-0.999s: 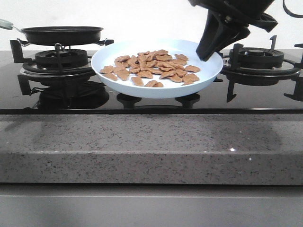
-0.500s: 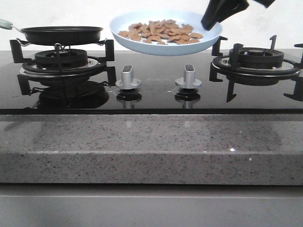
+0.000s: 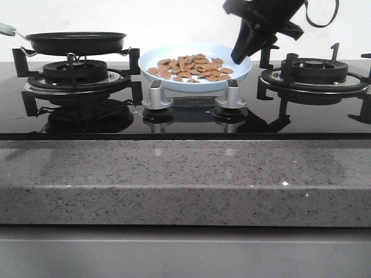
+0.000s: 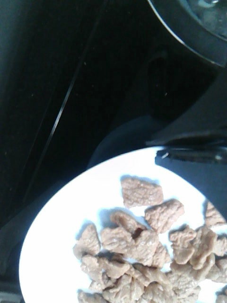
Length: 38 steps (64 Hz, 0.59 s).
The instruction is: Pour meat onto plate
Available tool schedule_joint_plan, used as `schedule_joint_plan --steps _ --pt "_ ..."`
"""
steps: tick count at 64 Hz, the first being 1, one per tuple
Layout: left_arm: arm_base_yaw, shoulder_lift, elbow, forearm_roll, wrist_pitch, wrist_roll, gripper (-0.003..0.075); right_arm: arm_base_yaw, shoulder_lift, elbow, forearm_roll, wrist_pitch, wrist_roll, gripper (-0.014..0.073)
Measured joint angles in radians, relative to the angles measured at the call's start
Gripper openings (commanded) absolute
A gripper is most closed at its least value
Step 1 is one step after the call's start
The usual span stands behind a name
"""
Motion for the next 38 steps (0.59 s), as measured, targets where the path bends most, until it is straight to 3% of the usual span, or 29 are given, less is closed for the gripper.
schedule_joint_plan --steps 9,20,38 --pt "0.0 0.0 0.0 0.002 -0.002 0.0 0.0494 0.0 0.018 -0.002 -0.016 0.008 0.0 0.0125" --pt "0.0 0.0 0.0 0.002 -0.004 0.0 0.0494 0.0 0.02 -0.006 -0.029 0.01 0.0 0.0418" --pt "0.0 0.0 0.0 0.003 -0.027 0.0 0.0494 0.0 -0.05 -0.006 -0.041 0.04 0.025 0.0444"
